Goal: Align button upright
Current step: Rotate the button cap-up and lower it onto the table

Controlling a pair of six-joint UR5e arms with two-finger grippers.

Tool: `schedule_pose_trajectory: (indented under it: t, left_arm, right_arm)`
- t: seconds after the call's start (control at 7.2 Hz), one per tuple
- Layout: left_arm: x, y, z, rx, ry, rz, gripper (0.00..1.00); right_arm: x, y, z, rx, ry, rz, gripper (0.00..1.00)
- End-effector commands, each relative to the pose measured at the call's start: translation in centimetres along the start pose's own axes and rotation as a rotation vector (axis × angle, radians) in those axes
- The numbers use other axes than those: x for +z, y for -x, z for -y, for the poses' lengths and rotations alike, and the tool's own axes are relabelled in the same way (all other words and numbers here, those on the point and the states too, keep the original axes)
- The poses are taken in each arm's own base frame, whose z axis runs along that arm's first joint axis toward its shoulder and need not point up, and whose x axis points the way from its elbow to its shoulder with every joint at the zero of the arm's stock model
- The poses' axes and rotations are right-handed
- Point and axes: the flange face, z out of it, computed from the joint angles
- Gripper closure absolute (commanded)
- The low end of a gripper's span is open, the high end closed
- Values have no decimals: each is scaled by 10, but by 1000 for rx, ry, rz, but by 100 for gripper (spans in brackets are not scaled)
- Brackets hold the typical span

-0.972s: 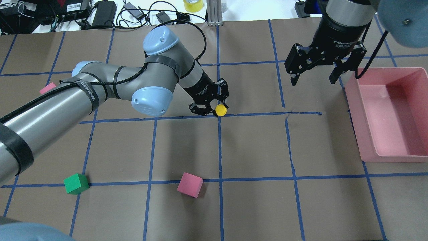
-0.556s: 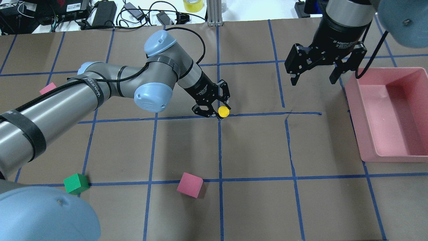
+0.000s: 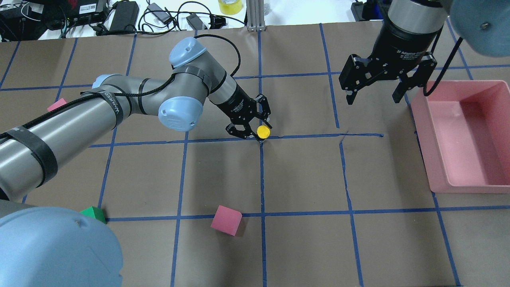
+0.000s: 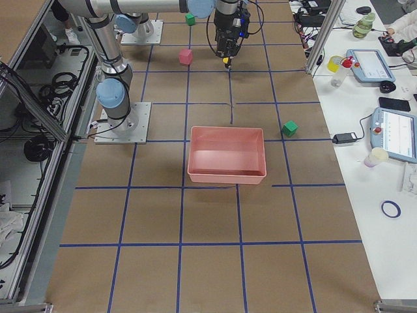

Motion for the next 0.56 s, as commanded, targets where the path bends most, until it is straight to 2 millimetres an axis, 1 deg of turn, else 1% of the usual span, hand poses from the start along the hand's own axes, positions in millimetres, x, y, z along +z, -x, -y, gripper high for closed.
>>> schedule_pose_trajectory:
  t: [0.0, 0.14, 0.28, 0.42]
  left_arm:
    - [-4, -1, -2, 1, -7, -3, 0]
    - [-17, -4, -6, 15, -33, -8, 0]
    - [-37, -5, -16, 37, -91, 22, 0]
    - [-65, -5, -31, 68, -155, 61, 0]
  right_arm:
    - [1, 0, 0, 0, 2, 1, 0]
    - [1, 1, 0, -1, 2, 0, 0]
    - [1, 1, 0, -1, 2, 0, 0]
    - [1, 1, 0, -1, 2, 0, 0]
